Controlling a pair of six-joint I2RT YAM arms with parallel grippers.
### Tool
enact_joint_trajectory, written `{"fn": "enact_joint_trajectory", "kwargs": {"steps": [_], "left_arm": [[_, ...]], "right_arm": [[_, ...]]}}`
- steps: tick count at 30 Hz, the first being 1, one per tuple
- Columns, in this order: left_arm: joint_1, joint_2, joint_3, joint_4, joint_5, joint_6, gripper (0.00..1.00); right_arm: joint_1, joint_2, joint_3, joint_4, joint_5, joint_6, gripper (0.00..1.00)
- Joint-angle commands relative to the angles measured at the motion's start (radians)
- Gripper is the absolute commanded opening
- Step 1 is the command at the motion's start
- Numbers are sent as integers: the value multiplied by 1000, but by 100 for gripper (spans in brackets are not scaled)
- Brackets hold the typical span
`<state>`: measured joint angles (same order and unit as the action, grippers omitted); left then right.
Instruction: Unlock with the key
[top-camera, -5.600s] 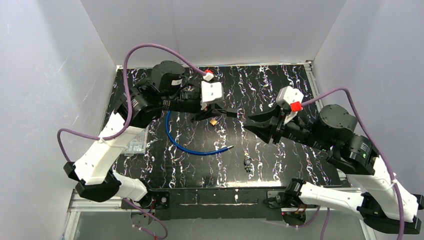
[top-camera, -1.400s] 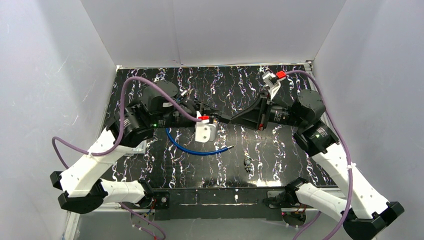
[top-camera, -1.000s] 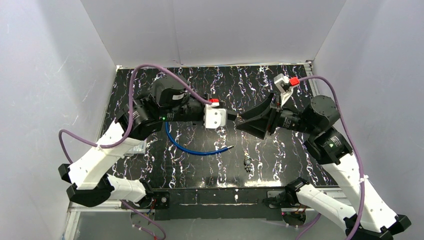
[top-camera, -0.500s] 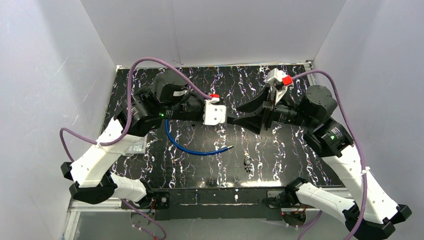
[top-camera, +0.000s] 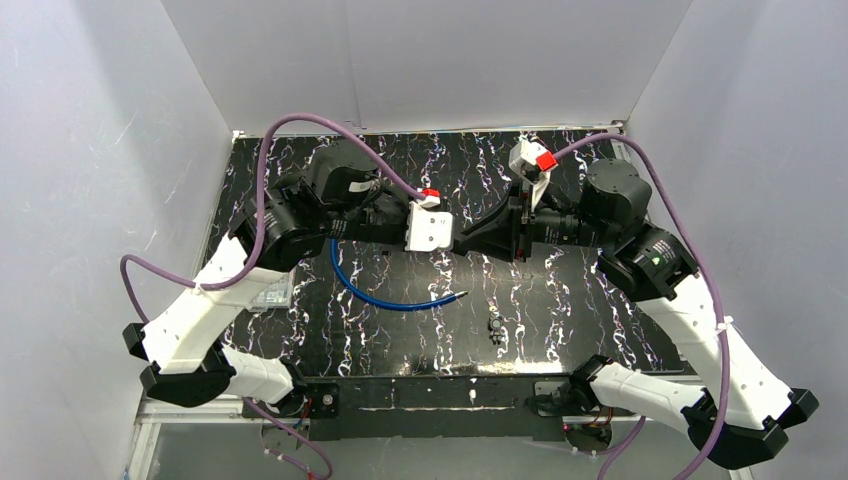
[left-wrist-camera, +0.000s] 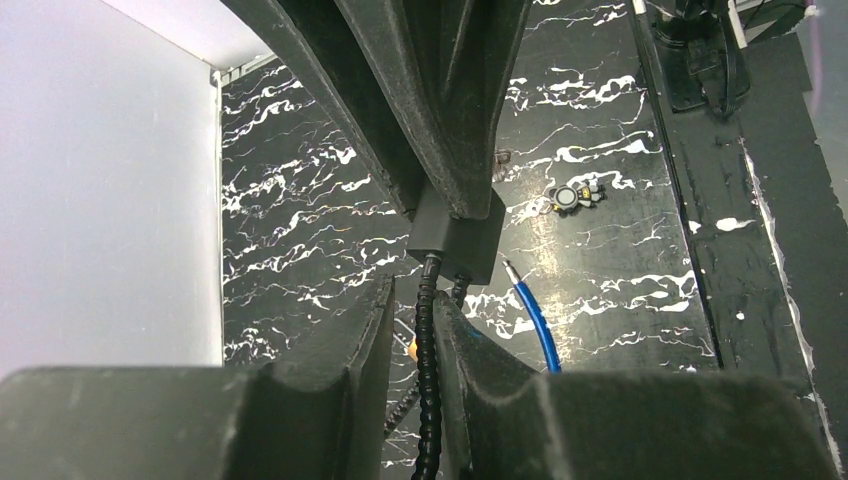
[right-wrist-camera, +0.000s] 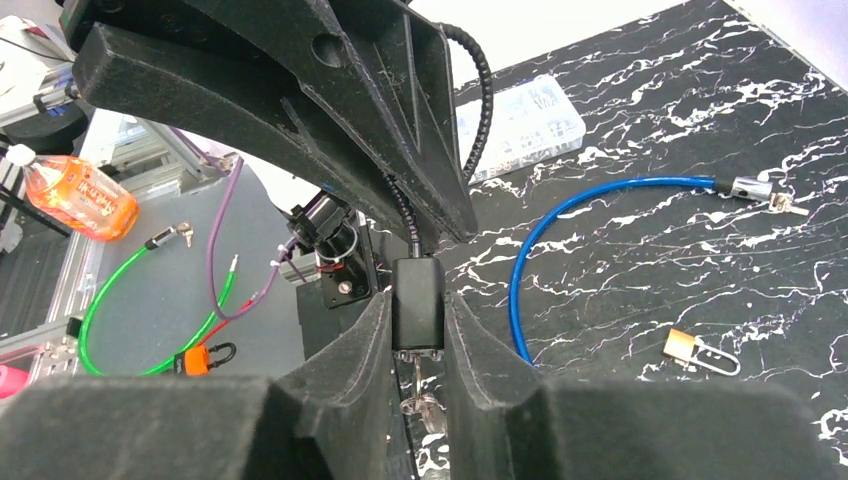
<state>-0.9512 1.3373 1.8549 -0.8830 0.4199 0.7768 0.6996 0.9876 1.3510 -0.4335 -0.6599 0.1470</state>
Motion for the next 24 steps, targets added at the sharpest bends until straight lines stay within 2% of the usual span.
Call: {"fn": "enact_joint_trajectory", "kwargs": {"steps": [1,2,4,5,8,10,12,18,24], "left_arm": [[3,-9,49,27,18,-11,2],[3,-9,52,22,23,-14,9],[2,-8,54,8,39,-24,38],[3,-8,55,-2,52,-26,48],[3,-1,64,-46,75,-28,75],[3,8,78,-80,83,-31,86],[3,21,96,-110,94,-30,89],[3,65,156,-211,145,-47,91],[3,64,101,-161,183,-102,82]], "right_arm": [[20,5,63,-15,-20,-21,1],[21,1,64,-12,-16,-21,1],[24,-8,68,-4,-1,-22,1],[26,-11,69,-3,4,-24,1],[30,-15,82,-13,8,-31,1],[35,-12,96,-30,7,-38,1],[43,-10,104,-43,11,-46,1],[68,-14,120,-65,47,-73,1],[90,-18,137,-63,73,-79,1]]}}
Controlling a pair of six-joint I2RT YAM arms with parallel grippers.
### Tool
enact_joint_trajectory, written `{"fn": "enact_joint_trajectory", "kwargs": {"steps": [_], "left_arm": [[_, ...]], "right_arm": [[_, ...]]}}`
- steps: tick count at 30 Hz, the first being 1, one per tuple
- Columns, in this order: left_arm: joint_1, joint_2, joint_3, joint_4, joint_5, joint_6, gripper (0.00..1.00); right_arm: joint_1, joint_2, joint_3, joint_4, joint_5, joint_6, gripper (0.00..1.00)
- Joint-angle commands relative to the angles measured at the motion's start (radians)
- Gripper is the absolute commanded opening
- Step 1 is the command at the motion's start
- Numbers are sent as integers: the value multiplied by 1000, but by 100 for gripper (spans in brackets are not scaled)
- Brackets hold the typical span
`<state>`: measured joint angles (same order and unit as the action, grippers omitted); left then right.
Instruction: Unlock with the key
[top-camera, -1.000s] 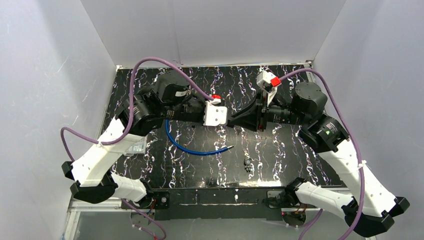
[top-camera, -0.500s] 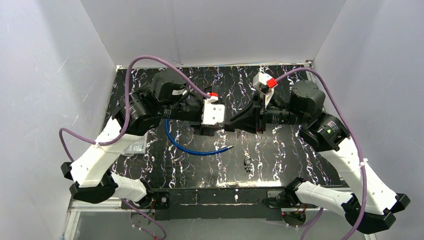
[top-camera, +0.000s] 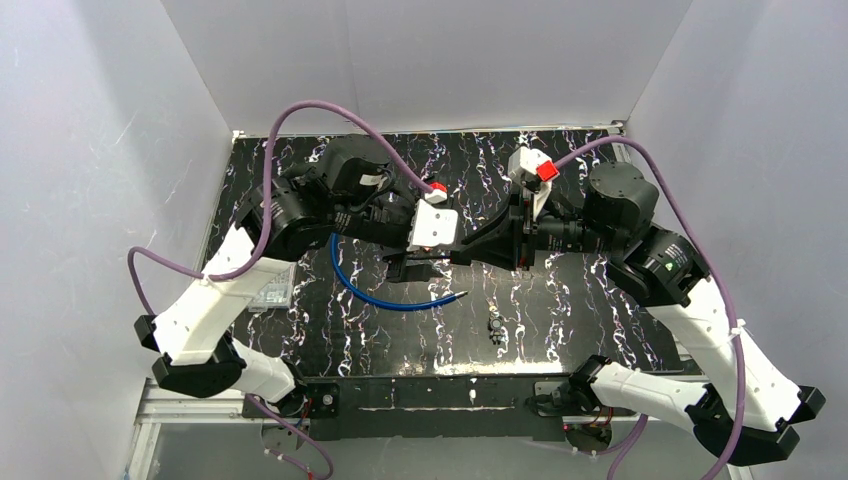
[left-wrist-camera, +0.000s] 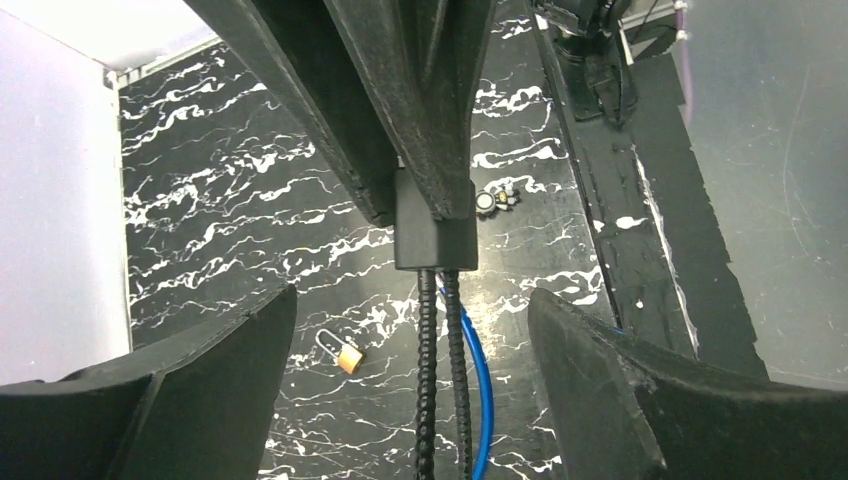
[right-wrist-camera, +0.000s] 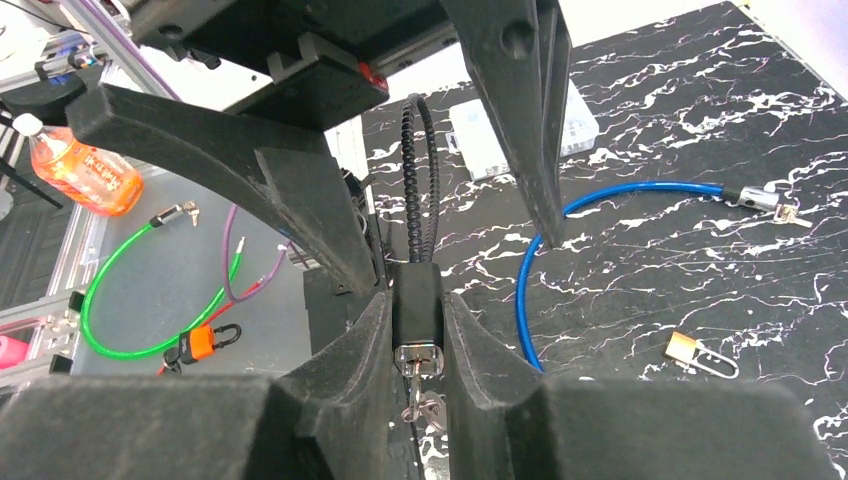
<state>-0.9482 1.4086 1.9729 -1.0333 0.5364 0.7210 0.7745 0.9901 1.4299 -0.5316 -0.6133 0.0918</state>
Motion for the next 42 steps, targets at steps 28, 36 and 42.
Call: {"fn": "enact_joint_trajectory", "kwargs": {"steps": [28,36,42], "left_arm": [[-1,4,-4,29,47,-102,0],[0,10,13,19,42,-99,0],[0,11,24,14,50,-97,0]], "right_arm": [[70,-201,-71,36,256,-20,46],[69,-194,-94,30,234,13,46],[69,-157,-79,56,216,15,46]]}}
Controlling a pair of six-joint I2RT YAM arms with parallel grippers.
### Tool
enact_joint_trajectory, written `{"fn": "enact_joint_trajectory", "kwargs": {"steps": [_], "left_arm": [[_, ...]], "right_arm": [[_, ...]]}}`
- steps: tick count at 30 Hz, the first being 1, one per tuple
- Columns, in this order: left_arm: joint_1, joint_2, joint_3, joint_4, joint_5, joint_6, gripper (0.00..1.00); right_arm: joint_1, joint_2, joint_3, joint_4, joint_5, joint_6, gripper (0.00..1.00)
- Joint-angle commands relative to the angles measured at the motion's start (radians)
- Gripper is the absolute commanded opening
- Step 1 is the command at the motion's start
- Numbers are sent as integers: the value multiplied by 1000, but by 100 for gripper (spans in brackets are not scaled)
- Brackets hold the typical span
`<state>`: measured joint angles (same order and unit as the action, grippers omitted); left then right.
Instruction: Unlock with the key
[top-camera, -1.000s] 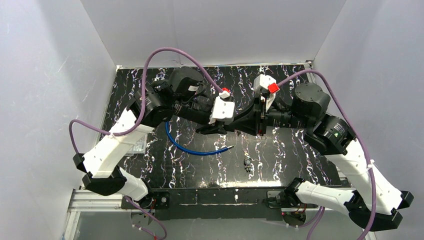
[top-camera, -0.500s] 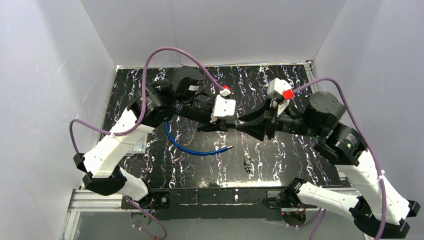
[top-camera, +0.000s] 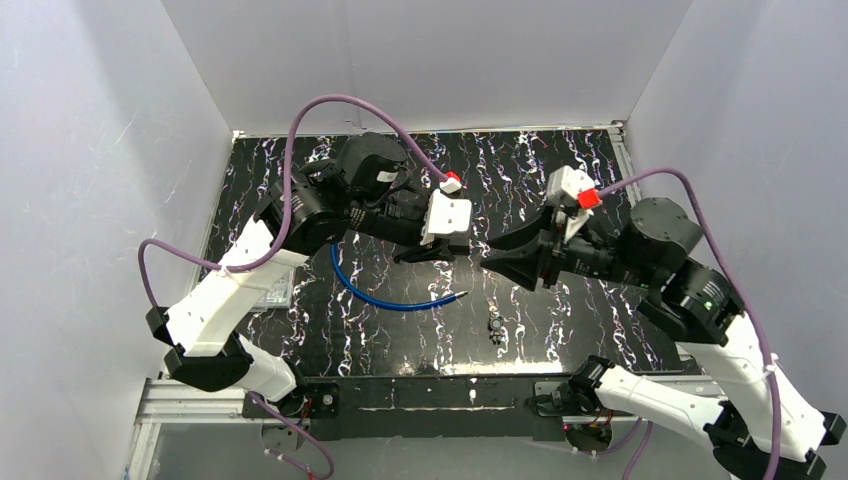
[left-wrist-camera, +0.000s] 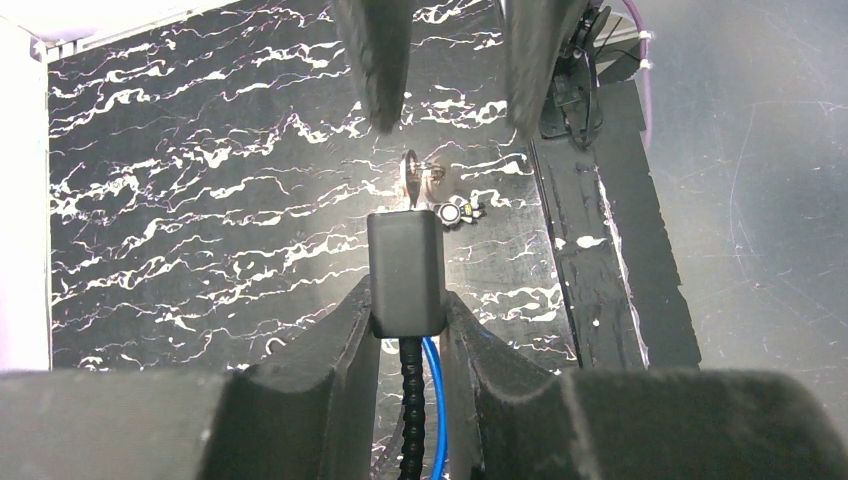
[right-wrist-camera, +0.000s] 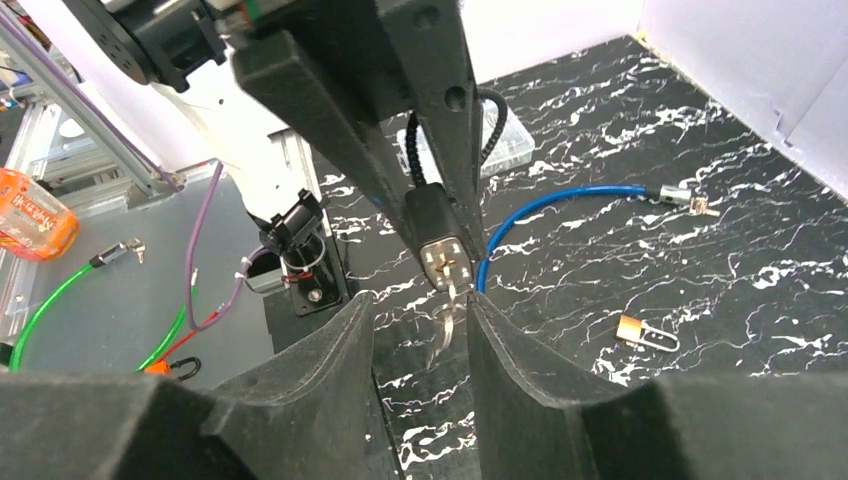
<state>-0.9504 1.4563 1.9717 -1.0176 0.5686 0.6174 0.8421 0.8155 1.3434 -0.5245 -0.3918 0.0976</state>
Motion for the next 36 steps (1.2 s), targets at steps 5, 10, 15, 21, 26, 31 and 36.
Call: {"fn": "enact_joint_trajectory", "kwargs": {"steps": [5,10,15,21,26,31,36], "left_arm": [[2,-38,28,-3,17,9,0],[2,-42,27,-6,12,12,0],[2,-45,26,-8,13,17,0],[2,-43,29,-7,14,21,0],[2,-45,31,-4,16,21,0],[2,-40,44,-3,17,21,0],[2,-39,51,-3,17,21,0]], "right_arm": [[0,49,20,39,-7,6,45],[0,60,18,37,-8,7,38],[0,46,14,16,14,-7,41],[0,32,5,12,34,-10,35],[0,33,7,6,31,-10,26],[-1,44,14,6,21,-8,18],[-1,53,13,10,7,-5,2]]}}
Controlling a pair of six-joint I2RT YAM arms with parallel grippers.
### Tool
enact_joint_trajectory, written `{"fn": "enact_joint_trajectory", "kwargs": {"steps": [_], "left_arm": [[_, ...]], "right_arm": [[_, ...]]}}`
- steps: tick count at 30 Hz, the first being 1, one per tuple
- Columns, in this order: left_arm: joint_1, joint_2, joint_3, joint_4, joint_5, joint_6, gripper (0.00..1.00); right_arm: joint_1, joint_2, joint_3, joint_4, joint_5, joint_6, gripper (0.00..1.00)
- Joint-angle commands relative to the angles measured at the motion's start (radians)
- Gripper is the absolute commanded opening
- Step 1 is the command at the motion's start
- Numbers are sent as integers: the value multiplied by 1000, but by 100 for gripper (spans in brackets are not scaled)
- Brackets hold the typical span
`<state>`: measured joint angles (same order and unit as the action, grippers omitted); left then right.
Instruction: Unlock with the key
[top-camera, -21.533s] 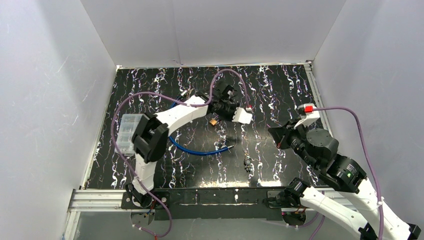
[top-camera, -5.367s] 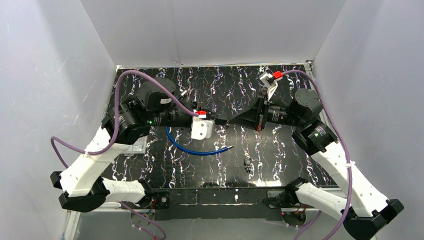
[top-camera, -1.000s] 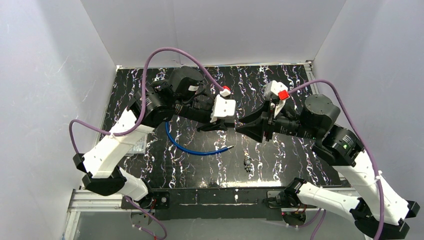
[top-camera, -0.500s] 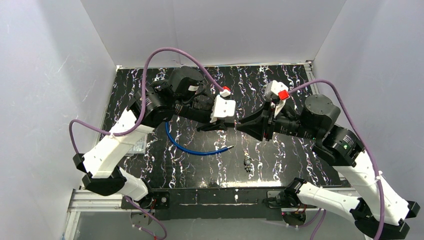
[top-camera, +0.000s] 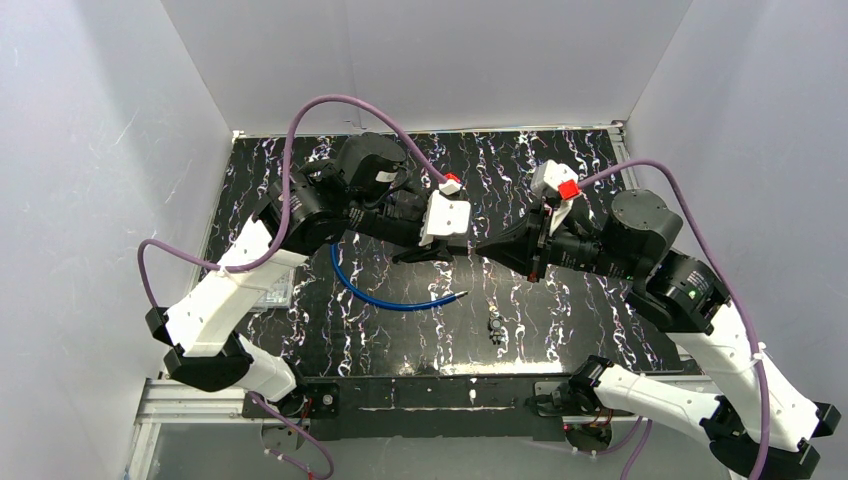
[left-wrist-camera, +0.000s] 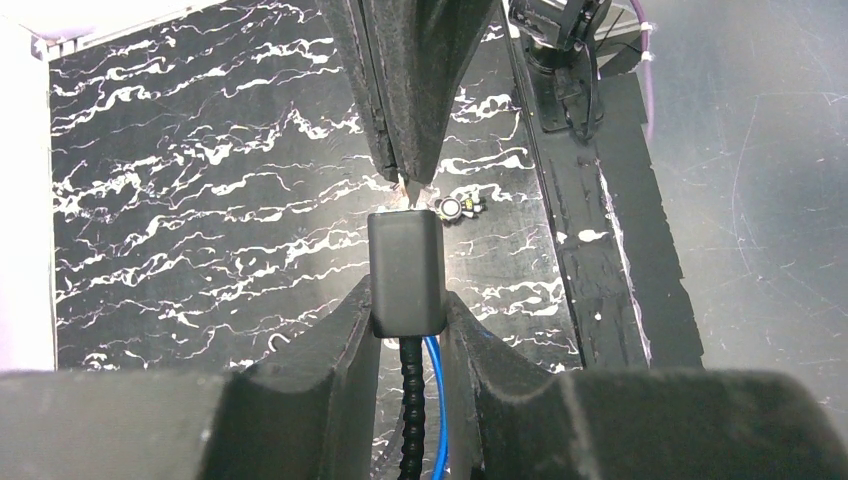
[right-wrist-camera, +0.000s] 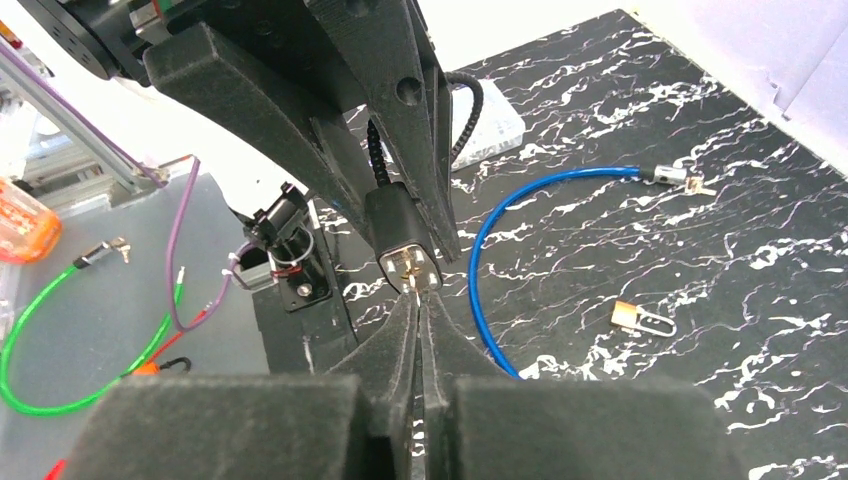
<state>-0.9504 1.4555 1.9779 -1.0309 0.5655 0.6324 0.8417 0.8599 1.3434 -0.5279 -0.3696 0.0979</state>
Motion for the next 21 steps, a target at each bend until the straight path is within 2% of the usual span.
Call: {"fn": "enact_joint_trajectory", "kwargs": {"steps": [1,15,21], "left_arm": [[2,-37,47,10,20,6,0],[2,-25,67,23,19,8,0],[-15,-43,38,28,-35,160,0]], "right_arm": [[-1,10,11,17,-16,-3,1],[-1,27,-31,140,-76,70,1],[-1,7,-101,248,-62,182,1]]}}
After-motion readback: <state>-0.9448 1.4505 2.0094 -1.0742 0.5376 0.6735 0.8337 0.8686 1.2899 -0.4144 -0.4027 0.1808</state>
